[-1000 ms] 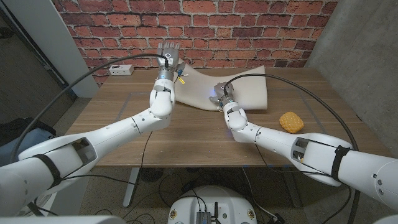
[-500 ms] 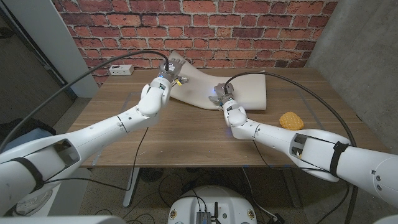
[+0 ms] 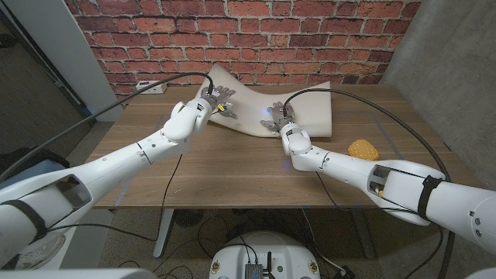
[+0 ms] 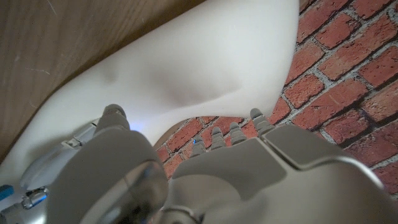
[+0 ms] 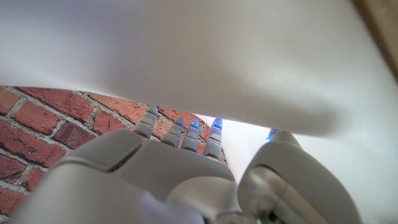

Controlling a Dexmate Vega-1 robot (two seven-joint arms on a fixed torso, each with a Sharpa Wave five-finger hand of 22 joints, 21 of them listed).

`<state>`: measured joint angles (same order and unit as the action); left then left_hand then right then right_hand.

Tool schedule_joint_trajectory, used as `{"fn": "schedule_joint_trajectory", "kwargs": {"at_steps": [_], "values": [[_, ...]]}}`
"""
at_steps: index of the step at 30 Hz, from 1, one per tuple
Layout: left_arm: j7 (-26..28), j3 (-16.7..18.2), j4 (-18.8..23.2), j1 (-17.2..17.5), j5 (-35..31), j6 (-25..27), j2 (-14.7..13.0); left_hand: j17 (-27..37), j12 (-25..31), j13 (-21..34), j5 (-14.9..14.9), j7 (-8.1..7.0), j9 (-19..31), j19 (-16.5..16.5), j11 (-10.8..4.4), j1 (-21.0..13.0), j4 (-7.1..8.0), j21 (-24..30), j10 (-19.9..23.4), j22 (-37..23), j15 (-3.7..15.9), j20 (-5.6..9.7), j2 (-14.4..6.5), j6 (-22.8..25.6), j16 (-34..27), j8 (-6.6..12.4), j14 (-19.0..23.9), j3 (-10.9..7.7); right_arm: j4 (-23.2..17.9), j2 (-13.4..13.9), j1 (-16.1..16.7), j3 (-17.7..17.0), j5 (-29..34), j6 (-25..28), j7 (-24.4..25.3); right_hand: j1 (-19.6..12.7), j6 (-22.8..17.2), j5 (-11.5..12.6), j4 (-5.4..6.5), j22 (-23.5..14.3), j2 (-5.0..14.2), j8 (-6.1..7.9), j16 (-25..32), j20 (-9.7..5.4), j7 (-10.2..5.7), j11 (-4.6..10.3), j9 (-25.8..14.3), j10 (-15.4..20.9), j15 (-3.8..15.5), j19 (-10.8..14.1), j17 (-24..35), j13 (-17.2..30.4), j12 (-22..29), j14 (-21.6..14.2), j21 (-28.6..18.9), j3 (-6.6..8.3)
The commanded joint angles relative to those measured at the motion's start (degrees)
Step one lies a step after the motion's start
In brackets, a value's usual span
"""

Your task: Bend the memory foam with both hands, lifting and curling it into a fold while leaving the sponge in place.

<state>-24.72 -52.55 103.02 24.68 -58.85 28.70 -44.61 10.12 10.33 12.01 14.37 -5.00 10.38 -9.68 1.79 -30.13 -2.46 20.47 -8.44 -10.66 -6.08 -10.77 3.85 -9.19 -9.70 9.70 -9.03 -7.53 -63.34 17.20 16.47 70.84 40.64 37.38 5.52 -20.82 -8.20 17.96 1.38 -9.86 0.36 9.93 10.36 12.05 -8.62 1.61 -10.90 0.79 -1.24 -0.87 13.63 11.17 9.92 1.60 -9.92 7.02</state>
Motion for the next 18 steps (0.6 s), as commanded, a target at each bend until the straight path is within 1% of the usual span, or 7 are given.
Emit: {"fn": "schedule_joint_trajectory", "kwargs": {"at_steps": [1,3,8,9,11,13,18], "values": [[-13.8,-0.1,0.5,-1.6,-4.2,-7.8,-0.2,0.2,0.0,-0.1,1.7,0.64,0.0,-4.7,1.9,-0.8,-0.3,-2.6,-6.8,-0.2,-1.57,-1.23,1.1,-7.2,-0.1,-0.01,-6.1,1.21,0.4,-0.3,-1.6,1.0,-1.2,1.5,-6.1,1.1,3.3,-0.5,0.24,0.0,-0.3,-0.1,0.0,0.33,0.2,-0.75,-0.1,-3.6,-1.4,-1.1,-0.6,-0.1,-0.1,2.5,-0.4,-0.68],[-16.3,-0.4,0.4,-1.8,-5.8,-8.3,0.1,0.2,0.1,-0.3,2.4,2.1,0.0,-7.1,2.65,-1.5,-0.47,-4.1,-9.9,-0.2,-2.44,-1.33,0.8,-10.4,0.0,-0.02,-9.2,1.55,0.5,-0.3,-1.7,1.2,-1.3,1.4,-6.2,1.4,3.9,-0.6,0.27,0.0,-0.45,-0.06,-0.1,0.35,0.24,-0.68,-0.1,-4.5,-1.81,-1.3,-0.7,-0.1,-0.1,3.4,-0.4,-0.86],[-21.7,-1.8,-0.4,-2.4,-11.6,-9.4,1.1,0.2,0.0,-0.6,3.8,4.04,0.0,-12.9,4.99,-3.3,-0.73,-7.6,-17.5,-0.3,-4.98,-1.42,-0.6,-17.8,-0.1,0.04,-16.0,2.18,1.5,-0.9,-2.2,1.6,-1.5,1.6,-6.7,1.8,4.9,-0.7,0.31,0.0,-0.79,-0.02,-0.1,0.37,0.31,-0.96,-0.1,-5.6,-2.44,-1.7,-0.9,-0.1,-0.1,4.6,-0.4,-1.21],[-23.1,-2.7,-1.0,-2.6,-14.4,-9.5,1.5,0.2,0.2,-0.6,4.0,4.44,0.0,-13.6,4.89,-3.6,-0.77,-8.0,-18.1,-0.3,-5.12,-1.42,-0.9,-19.2,-0.1,0.0,-17.2,2.23,1.9,-1.2,-2.4,1.6,-1.7,1.5,-6.9,1.9,5.5,-0.7,0.32,0.0,-0.93,-0.06,-0.1,0.38,0.29,-1.08,-0.1,-5.9,-2.77,-2.0,-1.0,-0.1,0.0,4.8,-0.4,-1.35],[-23.8,-3.3,-1.5,-2.5,-18.1,-9.6,1.8,0.2,0.3,-0.6,4.5,5.49,0.0,-16.4,5.19,-4.8,-0.89,-9.1,-21.3,-0.3,-5.42,-1.41,-2.4,-22.8,0.0,0.2,-20.8,2.1,2.3,-1.3,-2.6,2.0,-1.6,1.6,-7.0,2.0,5.8,-0.7,0.33,0.0,-1.03,0.03,0.0,0.38,0.36,-1.43,-0.1,-6.4,-3.03,-2.3,-1.1,-0.1,0.1,5.3,-0.3,-1.48],[-24.1,-3.1,-1.8,-2.1,-20.0,-9.8,2.2,0.2,0.4,-0.6,4.7,6.03,0.1,-18.2,5.72,-5.7,-0.94,-9.5,-23.3,-0.3,-5.61,-1.4,-3.7,-26.2,-0.2,0.08,-23.2,1.88,2.4,-1.3,-2.7,2.1,-1.7,1.5,-7.0,2.1,6.0,-0.7,0.33,0.0,-1.06,0.06,0.0,0.38,0.42,-1.27,-0.1,-6.6,-3.04,-2.4,-1.2,-0.1,0.1,5.6,-0.3,-1.54],[-22.1,-4.0,-3.4,-1.1,-29.7,-9.8,2.7,0.2,0.3,-0.5,4.7,7.37,0.1,-19.5,6.59,-7.0,-1.12,-9.4,-26.2,-0.4,-5.84,-1.38,-5.6,-30.4,-0.4,-0.15,-24.9,1.36,2.5,-1.1,-2.8,2.4,-1.8,1.4,-6.9,2.1,6.3,-0.7,0.3,0.0,-1.13,0.12,0.0,0.38,0.58,-1.04,-0.1,-7.0,-3.03,-2.8,-1.3,-0.1,0.2,5.9,-0.3,-1.62]]}}
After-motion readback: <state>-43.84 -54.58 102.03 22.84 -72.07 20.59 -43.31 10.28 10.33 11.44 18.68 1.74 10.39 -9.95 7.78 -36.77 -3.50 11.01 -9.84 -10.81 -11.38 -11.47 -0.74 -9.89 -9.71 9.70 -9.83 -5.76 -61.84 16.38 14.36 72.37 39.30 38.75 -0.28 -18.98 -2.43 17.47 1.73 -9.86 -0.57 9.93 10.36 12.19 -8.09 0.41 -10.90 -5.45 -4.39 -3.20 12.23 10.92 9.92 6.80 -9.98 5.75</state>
